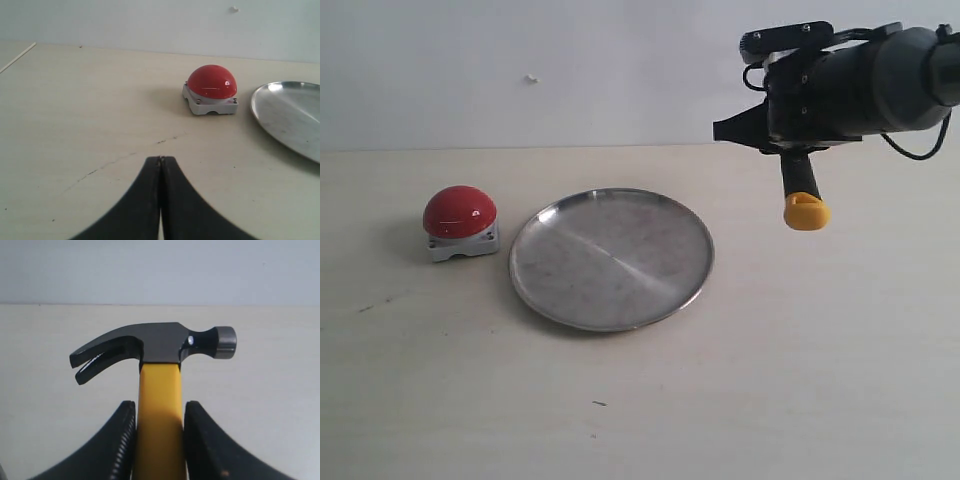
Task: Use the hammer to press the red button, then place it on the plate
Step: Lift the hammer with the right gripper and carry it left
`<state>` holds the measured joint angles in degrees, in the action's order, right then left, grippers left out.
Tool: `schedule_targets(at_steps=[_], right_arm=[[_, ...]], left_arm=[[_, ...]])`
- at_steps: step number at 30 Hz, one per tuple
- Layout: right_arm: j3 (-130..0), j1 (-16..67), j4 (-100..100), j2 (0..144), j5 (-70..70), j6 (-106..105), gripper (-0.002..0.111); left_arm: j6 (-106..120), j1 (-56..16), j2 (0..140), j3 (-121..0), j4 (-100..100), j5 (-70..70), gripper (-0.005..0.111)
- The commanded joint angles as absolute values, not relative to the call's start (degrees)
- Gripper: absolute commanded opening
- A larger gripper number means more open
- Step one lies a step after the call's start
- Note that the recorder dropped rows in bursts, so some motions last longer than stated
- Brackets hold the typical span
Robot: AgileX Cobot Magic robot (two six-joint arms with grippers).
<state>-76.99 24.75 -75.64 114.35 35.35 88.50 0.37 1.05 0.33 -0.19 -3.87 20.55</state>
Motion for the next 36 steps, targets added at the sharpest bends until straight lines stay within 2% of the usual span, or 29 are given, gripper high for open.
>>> schedule_targets(at_steps=[1, 6, 12, 24, 29, 36], right_arm=[[-70.76, 24.65, -93.06, 109.23, 36.07, 103.09, 0.0], [-63.28, 24.65, -99.95, 105.21, 38.39, 118.19, 0.0], [-60.36, 24.65, -99.95, 103.79, 41.89, 112.75, 0.0], [-61.62, 24.65, -99.95, 103.79, 29.17, 109.51, 0.0], [-63.14, 24.65, -99.95, 103.79, 21.8, 108.06, 0.0], [-64.4, 25.69, -99.95, 103.55, 19.23, 107.46, 0.0]], left_arm=[[0.0, 0.99, 0.0, 0.0, -3.82, 20.23, 0.0], [0.0, 0.99, 0.0, 0.0, -3.82, 20.23, 0.0], [0.0, 0.99, 0.0, 0.0, -3.82, 20.23, 0.0], [1.72, 1.01, 0.0, 0.0, -2.68, 19.64, 0.0], [6.31, 1.01, 0.0, 0.0, -1.34, 9.18, 0.0], [-4.73, 1.01, 0.0, 0.0, -1.89, -5.47, 0.0]])
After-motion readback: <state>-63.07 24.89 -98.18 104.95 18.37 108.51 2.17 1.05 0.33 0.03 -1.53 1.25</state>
